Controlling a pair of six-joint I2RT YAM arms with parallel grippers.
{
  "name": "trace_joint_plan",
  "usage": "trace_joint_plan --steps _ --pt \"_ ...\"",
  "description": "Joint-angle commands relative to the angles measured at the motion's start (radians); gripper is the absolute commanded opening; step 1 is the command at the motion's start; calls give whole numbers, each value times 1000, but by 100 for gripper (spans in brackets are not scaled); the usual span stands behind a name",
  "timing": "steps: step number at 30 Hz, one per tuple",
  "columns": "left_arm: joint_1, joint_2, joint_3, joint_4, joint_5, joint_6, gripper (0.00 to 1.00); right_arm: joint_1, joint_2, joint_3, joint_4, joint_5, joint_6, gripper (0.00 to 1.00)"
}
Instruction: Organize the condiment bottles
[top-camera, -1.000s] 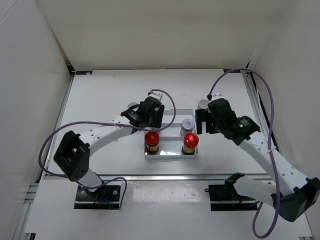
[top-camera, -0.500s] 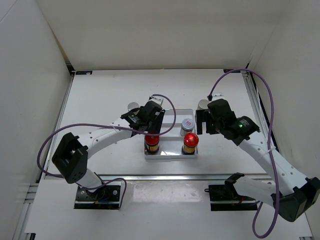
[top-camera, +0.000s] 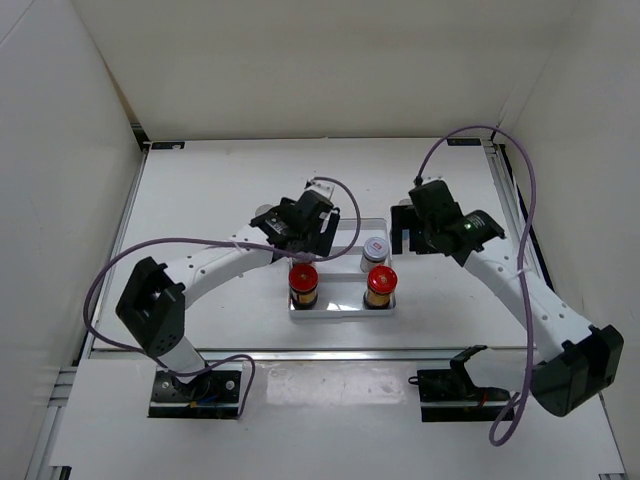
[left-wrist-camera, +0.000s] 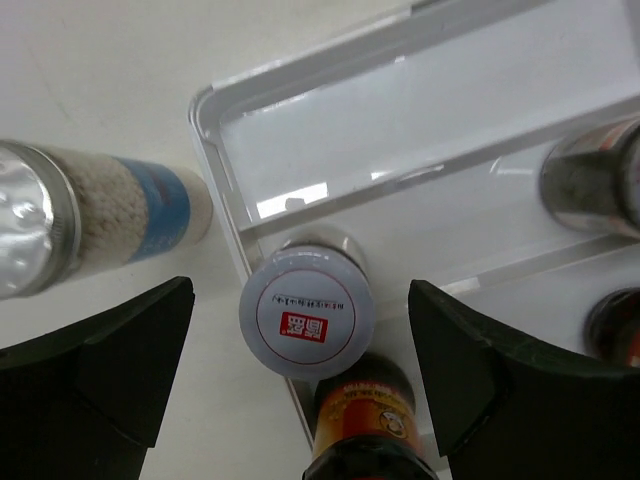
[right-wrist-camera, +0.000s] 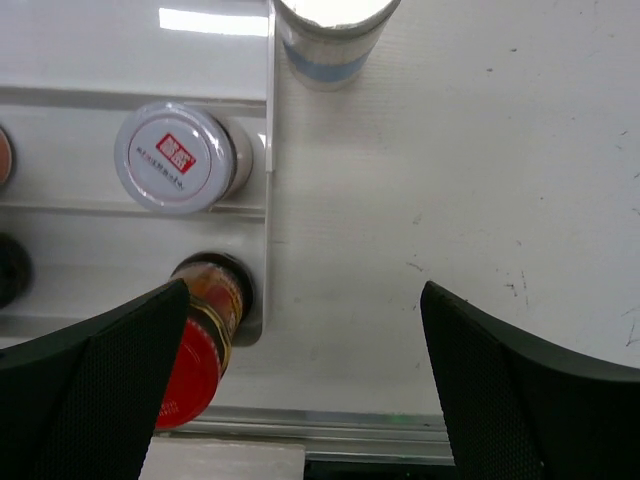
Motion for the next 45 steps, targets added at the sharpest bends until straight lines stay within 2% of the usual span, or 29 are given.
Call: trace_joint_plan --steps 1,7,10,13,17,19,21,22,23,24,27,28,31,33,38,45 --pt "-5 -55 112 -36 -53 38 99 -46 48 104 4 12 2 99" --pt "-5 -154 189 -46 -153 194 99 -137 204 268 15 -23 -50 99" --pt "33 -167 185 -46 -214 282 99 -189 301 330 15 -80 -60 99" --pt "67 -208 108 54 -330 313 99 -224 397 393 24 -121 -60 98" --pt "76 -387 -144 195 -334 322 99 -246 532 428 24 -180 -60 94" --pt "76 -449 -225 237 -347 322 99 -246 565 442 24 -180 -60 87" --pt "47 -521 -307 326 -422 385 99 -246 585 442 24 -191 -60 79" --pt "36 -538 -323 354 -436 405 99 -246 585 430 51 -213 -60 67" --pt "36 -552 -337 368 -436 405 99 -246 585 430 60 -214 -60 62" --pt "36 -563 -337 387 -436 405 99 -246 585 430 61 -223 -49 53" --pt "36 -520 -337 388 -436 405 99 -246 585 445 51 -223 -49 35" --pt "36 -503 -317 344 -436 393 99 -237 568 460 51 -194 -49 25" --pt "36 -468 -277 310 -436 368 99 -208 499 479 42 -136 -49 13" --pt "36 -468 -277 309 -436 368 99 -175 444 489 42 -86 -49 10" --pt "36 -468 -277 319 -436 368 99 -105 419 528 51 -98 -80 9" --pt "36 -468 -277 319 -436 368 99 -42 525 516 51 -108 -69 8"
